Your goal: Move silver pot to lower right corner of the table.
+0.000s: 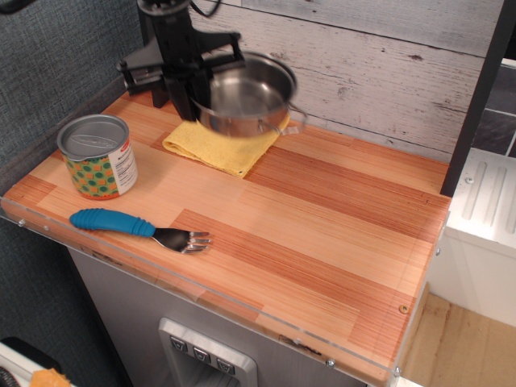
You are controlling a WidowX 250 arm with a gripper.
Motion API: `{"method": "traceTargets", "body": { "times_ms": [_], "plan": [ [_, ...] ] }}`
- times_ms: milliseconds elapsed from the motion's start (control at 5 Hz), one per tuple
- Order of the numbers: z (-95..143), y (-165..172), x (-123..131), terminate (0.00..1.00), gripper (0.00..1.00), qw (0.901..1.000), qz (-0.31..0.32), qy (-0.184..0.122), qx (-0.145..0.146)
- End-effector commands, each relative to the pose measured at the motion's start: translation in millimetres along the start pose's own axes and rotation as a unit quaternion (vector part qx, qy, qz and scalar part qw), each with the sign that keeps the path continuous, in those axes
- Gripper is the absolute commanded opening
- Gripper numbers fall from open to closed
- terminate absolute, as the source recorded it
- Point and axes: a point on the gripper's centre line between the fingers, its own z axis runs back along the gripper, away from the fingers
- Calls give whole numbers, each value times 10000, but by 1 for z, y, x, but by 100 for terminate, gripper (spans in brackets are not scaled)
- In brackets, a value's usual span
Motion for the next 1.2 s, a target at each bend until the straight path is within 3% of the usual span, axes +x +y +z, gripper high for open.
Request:
{"method": "traceTargets", "body": {
  "times_ms": [0, 200, 600, 800, 1000],
  "plan": [
    [11, 2, -44, 0, 0, 9986, 507, 62, -144],
    [8, -3, -70, 0, 0, 9952, 921, 258, -199],
    [-14, -8, -111, 0, 0, 9773, 2094, 287, -122],
    [-17, -10, -127, 0, 0, 9732, 2288, 231, -84],
    [-25, -15, -140, 0, 0, 9734, 2243, 466, 12]
  ]
}}
